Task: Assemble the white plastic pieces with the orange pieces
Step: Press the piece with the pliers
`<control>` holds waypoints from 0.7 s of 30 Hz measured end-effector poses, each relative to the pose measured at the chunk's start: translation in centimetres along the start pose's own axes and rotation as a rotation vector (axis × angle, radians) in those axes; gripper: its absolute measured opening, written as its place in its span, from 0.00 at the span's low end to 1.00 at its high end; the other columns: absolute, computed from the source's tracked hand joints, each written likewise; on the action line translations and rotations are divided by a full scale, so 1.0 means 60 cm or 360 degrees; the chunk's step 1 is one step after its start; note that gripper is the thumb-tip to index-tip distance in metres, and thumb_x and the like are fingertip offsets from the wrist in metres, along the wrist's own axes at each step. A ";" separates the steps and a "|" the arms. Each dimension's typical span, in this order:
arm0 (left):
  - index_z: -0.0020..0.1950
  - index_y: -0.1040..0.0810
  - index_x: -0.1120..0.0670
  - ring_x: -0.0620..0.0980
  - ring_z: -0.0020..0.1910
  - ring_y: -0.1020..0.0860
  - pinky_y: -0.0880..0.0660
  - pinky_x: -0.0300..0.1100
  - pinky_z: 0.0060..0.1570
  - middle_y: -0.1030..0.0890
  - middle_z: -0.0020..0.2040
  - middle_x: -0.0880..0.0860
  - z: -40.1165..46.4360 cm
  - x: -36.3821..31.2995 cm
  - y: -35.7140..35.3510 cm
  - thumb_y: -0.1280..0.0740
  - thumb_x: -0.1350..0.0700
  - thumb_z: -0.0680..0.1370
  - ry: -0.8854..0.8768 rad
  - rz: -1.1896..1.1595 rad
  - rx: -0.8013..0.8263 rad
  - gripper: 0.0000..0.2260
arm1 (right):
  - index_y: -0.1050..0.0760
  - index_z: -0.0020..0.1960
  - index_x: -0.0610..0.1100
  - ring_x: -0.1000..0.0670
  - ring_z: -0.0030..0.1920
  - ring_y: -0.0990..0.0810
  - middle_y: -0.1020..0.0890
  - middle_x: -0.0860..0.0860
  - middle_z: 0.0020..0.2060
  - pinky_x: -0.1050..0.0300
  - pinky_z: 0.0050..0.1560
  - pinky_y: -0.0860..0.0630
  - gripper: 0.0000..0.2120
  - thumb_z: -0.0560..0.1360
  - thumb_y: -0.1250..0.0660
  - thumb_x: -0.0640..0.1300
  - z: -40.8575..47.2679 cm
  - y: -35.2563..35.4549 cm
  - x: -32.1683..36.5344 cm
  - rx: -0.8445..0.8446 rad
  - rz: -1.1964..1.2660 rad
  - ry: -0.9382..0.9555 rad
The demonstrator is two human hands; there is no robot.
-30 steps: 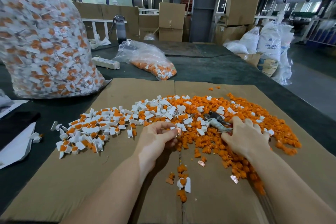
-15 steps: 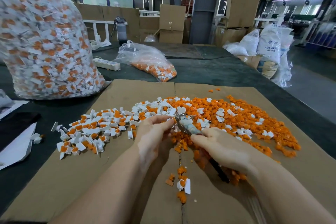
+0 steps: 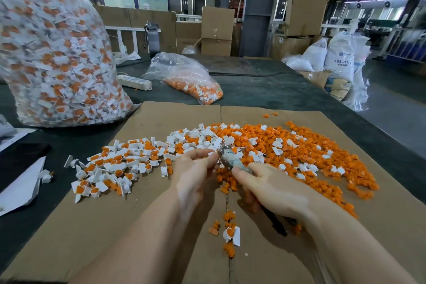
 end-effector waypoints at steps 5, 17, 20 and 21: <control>0.49 0.21 0.60 0.45 0.34 0.24 0.25 0.33 0.31 0.20 0.40 0.55 -0.003 0.001 -0.001 0.33 0.65 0.75 0.0010 -0.0017 0.0015 0.04 | 0.32 0.44 0.51 0.56 0.33 0.27 0.26 0.53 0.35 0.61 0.36 0.31 0.18 0.77 0.50 0.64 -0.002 -0.007 -0.006 0.0090 0.0089 -0.0029; 0.45 0.22 0.59 0.47 0.35 0.23 0.24 0.38 0.39 0.21 0.40 0.56 -0.013 0.003 -0.006 0.33 0.67 0.75 0.0010 -0.0099 -0.0010 0.04 | 0.36 0.42 0.54 0.55 0.34 0.28 0.27 0.54 0.37 0.62 0.35 0.33 0.11 0.78 0.44 0.60 0.002 -0.006 -0.002 -0.0126 -0.0046 0.0088; 0.45 0.22 0.59 0.48 0.37 0.23 0.23 0.40 0.40 0.21 0.40 0.56 -0.014 0.007 -0.009 0.34 0.67 0.75 0.0022 -0.0114 -0.0019 0.04 | 0.38 0.39 0.55 0.57 0.35 0.30 0.29 0.55 0.37 0.64 0.33 0.38 0.13 0.78 0.44 0.60 0.002 -0.004 -0.005 -0.0224 -0.0128 0.0074; 0.46 0.22 0.59 0.48 0.37 0.23 0.22 0.40 0.38 0.21 0.40 0.57 -0.014 0.009 -0.009 0.34 0.67 0.75 0.0038 -0.0132 -0.0023 0.04 | 0.38 0.39 0.54 0.57 0.35 0.31 0.30 0.56 0.37 0.64 0.33 0.38 0.13 0.78 0.44 0.60 0.001 -0.003 -0.006 -0.0243 -0.0150 0.0073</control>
Point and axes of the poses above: each hand's wrist, its own z-axis towards the middle knuckle, its own y-axis out of the back of the hand, x = y × z, the point moved 9 cm from there along z, towards the middle knuckle
